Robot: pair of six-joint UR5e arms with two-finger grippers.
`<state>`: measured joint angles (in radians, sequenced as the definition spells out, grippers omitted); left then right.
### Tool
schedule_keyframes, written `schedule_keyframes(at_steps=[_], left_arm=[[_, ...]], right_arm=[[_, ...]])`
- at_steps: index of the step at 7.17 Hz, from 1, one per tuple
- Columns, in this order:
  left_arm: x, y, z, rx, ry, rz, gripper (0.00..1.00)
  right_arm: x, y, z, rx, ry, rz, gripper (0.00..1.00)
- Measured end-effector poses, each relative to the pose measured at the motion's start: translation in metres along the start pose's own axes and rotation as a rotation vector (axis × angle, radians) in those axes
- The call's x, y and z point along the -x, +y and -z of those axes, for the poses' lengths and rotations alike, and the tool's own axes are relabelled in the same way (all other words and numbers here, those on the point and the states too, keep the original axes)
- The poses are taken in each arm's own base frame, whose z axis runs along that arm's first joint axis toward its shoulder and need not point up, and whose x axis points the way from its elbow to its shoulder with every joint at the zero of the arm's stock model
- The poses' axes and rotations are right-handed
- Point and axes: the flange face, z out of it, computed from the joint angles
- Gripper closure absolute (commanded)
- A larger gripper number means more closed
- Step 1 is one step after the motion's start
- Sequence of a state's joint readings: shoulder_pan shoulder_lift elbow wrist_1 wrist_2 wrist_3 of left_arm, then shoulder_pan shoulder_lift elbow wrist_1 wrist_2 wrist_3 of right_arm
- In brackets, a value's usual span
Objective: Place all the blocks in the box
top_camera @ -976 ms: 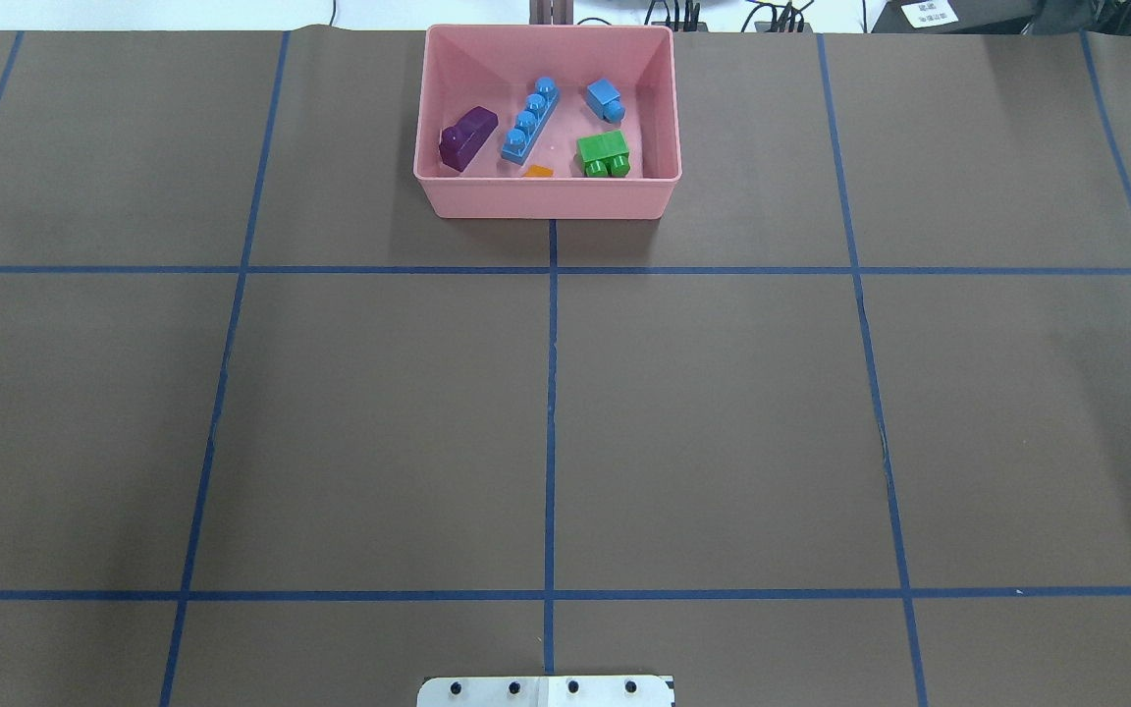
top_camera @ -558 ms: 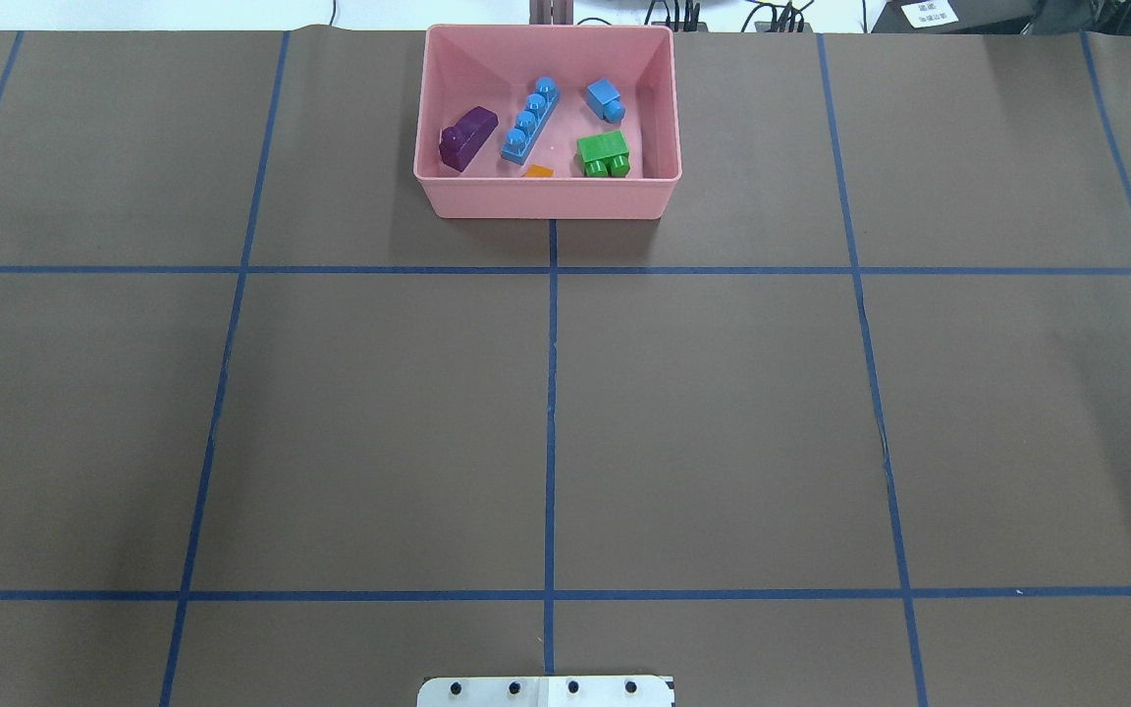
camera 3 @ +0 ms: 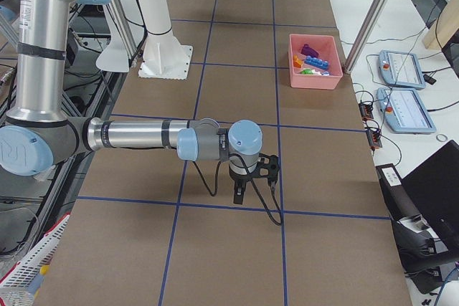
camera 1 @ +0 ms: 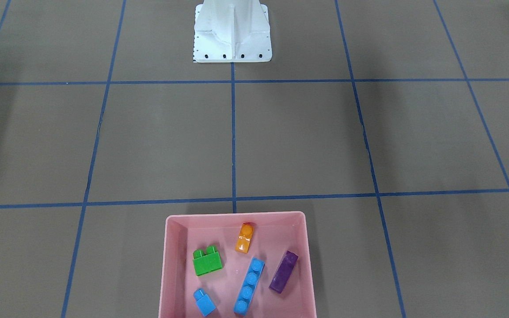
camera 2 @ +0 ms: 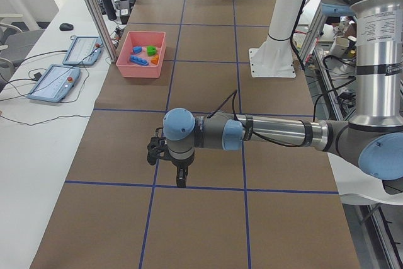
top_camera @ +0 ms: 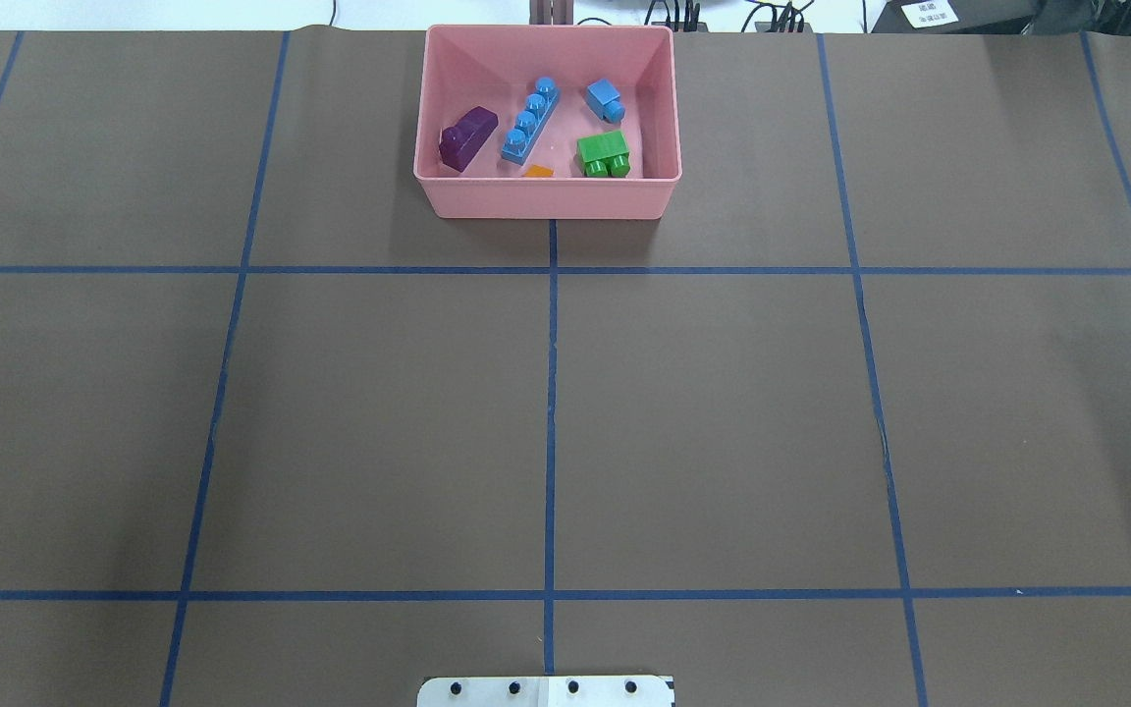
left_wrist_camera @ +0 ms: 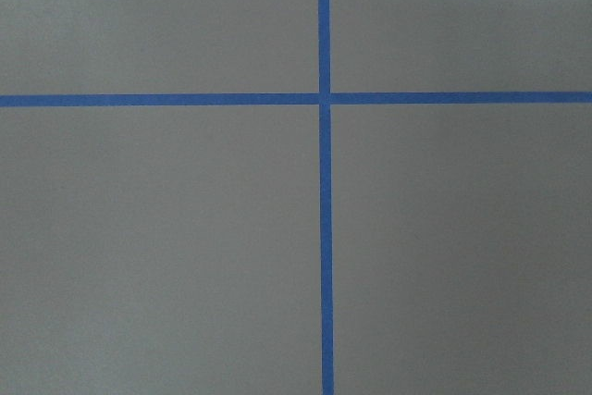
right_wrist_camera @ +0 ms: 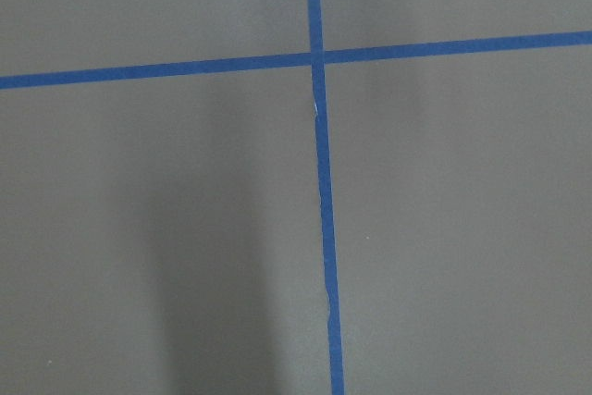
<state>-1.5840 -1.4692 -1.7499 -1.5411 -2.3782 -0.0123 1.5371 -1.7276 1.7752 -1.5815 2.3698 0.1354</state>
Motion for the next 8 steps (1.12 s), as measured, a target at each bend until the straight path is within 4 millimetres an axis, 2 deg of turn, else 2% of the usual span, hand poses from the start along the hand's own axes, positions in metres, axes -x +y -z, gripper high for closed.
schedule_keyframes(at_steps=[8], left_arm=[[0.0038,-0.0005,-0.0033,0.005,-0.007,0.005,0.00]], right_arm=[[-0.0014,0.0004,-0.0013,0.003,0.000,-0.007,0.00]])
